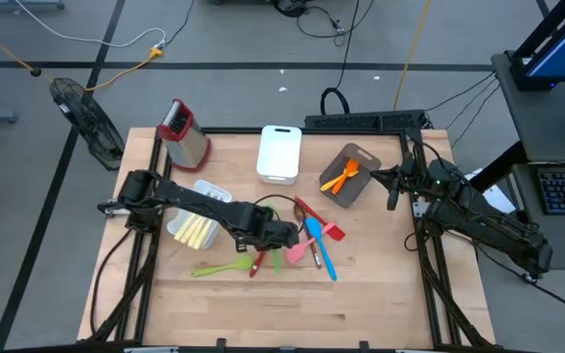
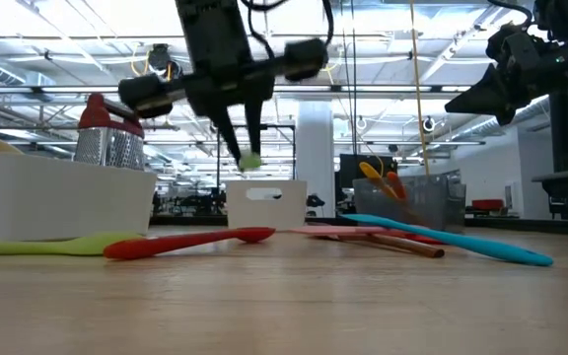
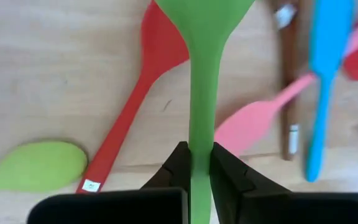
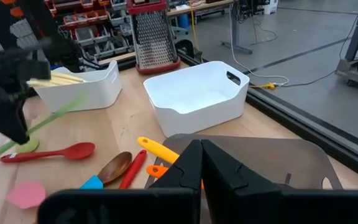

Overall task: Pick & Place Kitchen Items
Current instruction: Put the green spatula into the black bin

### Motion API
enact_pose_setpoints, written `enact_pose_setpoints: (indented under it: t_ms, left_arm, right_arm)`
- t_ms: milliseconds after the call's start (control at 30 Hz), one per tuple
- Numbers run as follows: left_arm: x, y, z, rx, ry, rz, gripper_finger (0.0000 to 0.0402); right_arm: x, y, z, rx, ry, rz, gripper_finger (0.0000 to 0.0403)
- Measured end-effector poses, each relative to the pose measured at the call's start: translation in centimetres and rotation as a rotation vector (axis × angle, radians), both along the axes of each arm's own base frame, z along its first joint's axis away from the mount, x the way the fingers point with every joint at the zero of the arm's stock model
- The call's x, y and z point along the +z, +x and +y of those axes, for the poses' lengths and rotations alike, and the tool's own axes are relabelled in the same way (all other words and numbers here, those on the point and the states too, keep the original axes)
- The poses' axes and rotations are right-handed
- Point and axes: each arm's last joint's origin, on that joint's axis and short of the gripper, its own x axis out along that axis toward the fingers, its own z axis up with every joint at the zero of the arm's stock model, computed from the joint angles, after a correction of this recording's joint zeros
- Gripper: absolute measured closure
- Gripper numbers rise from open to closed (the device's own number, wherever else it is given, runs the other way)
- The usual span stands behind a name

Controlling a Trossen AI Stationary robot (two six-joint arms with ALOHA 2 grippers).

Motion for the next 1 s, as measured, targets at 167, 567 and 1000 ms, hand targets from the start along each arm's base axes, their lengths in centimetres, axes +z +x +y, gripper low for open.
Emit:
enact_pose_setpoints:
  t_ms: [167,567,1000]
  left_arm:
    - [2.9,0.3,0.4,-0.061,0.096,-0.195,0.0386]
    - [9.4,2.9,4.1,-0.226,0.275,-0.759,0.0385]
    - [10.8,3.6,7.6,-0.272,0.338,-0.915,0.0380]
  right_arm:
    - [0.0,0.0,0.0,-0.007,0.058,-0.024,0.0403]
    - [1.7,1.0,0.9,0.437,0.278,-0.218,0.0403]
    - [3.1,4.4,0.7,0.542,0.313,-0.356,0.0347]
